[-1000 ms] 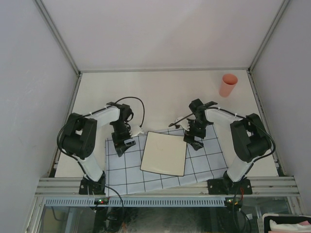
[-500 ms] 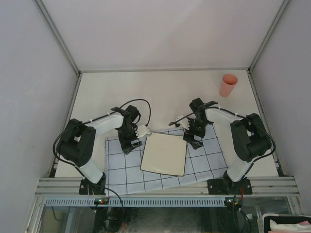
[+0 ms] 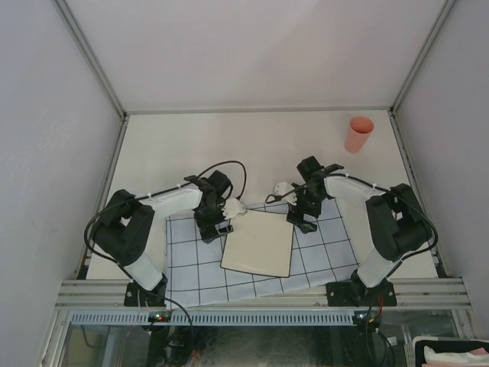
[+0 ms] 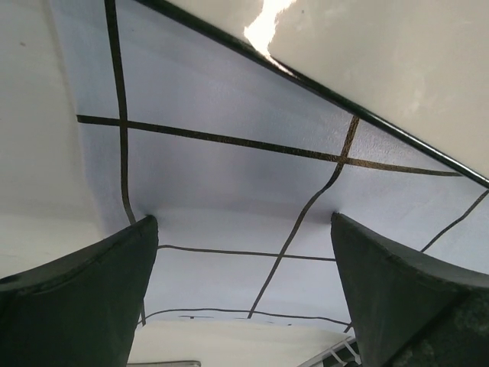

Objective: Set the dinner table for one person
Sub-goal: Adjust the napkin at the center of the board.

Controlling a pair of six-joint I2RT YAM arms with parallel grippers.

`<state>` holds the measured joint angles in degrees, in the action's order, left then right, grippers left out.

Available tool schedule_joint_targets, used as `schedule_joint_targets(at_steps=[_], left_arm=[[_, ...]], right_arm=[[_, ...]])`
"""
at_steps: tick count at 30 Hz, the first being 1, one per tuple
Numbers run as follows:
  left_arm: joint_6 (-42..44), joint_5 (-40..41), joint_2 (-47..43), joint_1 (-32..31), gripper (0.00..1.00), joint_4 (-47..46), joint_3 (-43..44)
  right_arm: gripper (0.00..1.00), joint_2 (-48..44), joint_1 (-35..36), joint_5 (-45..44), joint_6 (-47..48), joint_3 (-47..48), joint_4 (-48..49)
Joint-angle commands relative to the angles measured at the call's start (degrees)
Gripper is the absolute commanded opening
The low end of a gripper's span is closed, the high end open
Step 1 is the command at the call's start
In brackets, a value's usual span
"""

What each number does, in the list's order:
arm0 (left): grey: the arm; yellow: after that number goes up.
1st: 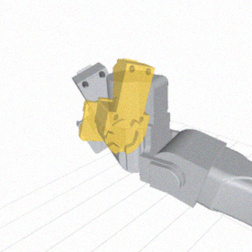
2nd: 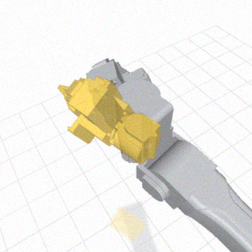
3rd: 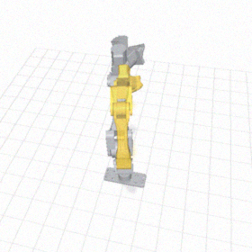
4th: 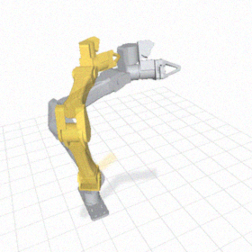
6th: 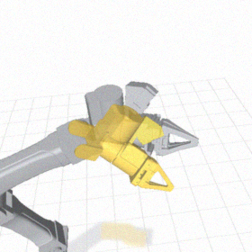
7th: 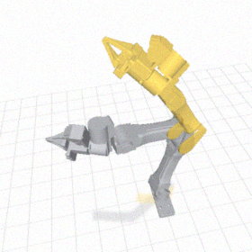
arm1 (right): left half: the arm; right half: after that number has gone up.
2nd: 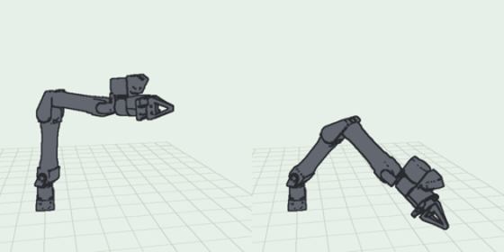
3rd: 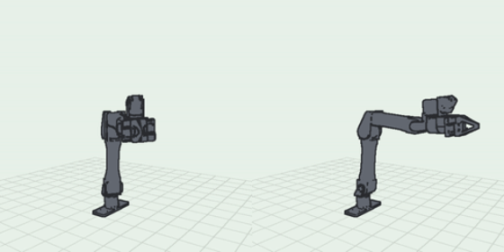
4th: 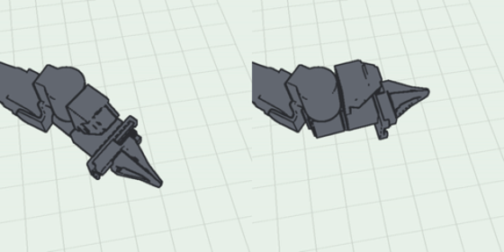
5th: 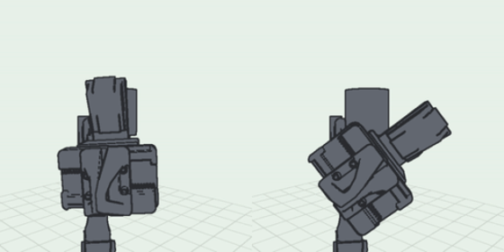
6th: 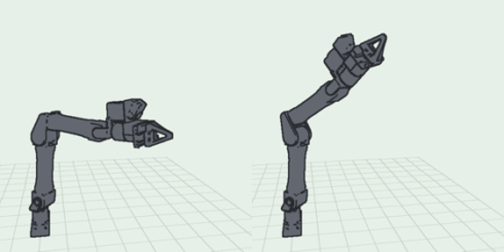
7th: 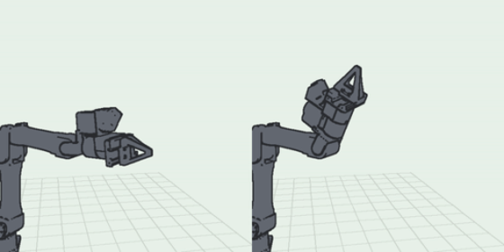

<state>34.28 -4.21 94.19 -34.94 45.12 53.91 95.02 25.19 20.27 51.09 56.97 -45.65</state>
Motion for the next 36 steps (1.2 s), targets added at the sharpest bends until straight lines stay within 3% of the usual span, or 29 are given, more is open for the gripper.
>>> schedule_joint_targets(at_steps=[1, 14, 36], left_arm=[[-0.8, -1.0, 5.1, -0.7, 1.0, -6.8, 0.8], [-1.8, 3.1, 9.7, -0.5, 1.0, -5.4, 9.3], [-0.9, 3.3, 17.9, 3.5, 1.0, 1.1, 23.5]], right_arm=[[1.0, -1.1, -0.2, -2.5, -1.5, -0.1, 4.0], [1.0, 2.7, -1.3, -5.2, -2.1, 3.9, 6.5], [1.0, 10.2, -7.0, -3.4, -0.9, 9.9, 8.5]])
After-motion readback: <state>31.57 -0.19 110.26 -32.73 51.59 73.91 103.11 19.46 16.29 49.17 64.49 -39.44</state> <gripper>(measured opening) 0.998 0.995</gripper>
